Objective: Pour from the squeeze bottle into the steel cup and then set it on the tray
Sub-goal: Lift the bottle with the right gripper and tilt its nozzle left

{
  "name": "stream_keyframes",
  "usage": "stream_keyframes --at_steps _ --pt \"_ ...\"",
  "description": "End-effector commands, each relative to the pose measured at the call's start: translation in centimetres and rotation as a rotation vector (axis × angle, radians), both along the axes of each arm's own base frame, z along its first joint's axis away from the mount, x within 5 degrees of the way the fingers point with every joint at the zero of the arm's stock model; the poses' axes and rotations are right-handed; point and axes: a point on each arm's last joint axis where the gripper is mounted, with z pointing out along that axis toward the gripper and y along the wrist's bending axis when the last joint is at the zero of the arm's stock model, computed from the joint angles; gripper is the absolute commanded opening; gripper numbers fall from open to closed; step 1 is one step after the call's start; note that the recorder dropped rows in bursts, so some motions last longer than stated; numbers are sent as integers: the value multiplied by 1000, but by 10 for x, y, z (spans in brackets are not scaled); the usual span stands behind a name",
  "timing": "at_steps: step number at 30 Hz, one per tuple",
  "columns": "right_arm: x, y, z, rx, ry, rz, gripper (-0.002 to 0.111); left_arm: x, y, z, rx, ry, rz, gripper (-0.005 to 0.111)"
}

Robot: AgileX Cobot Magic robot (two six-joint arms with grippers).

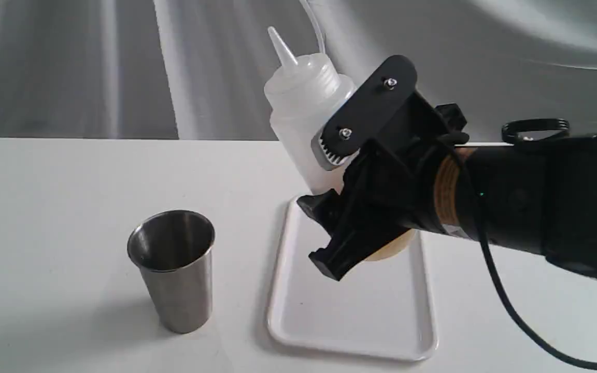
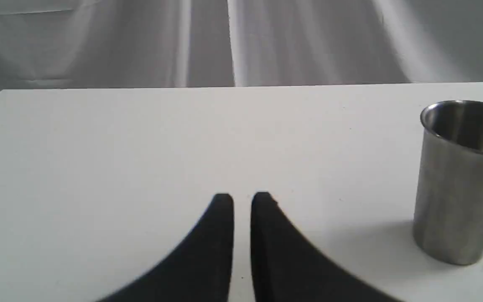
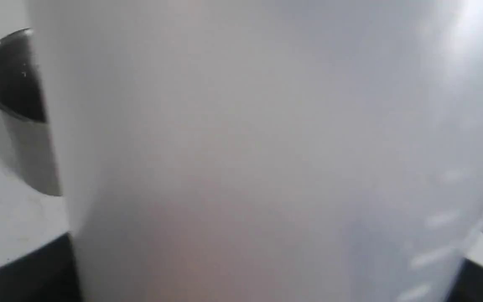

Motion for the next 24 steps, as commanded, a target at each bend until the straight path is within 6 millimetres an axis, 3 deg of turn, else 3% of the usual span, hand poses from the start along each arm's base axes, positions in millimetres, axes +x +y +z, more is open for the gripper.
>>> stream_keyframes --at_steps 1,8,16,24 --pt "3 4 -11 -17 31 -2 11 0 0 -1 -1 -5 -8 8" --pt "9 5 -31 -146 67 -52 11 0 0 -1 -4 -5 -7 8" --pt "23 19 -24 -329 -10 -116 11 0 0 -1 -4 -5 -7 8" --pt "29 37 -22 -520 -110 -73 11 0 0 -1 -2 -5 -8 8"
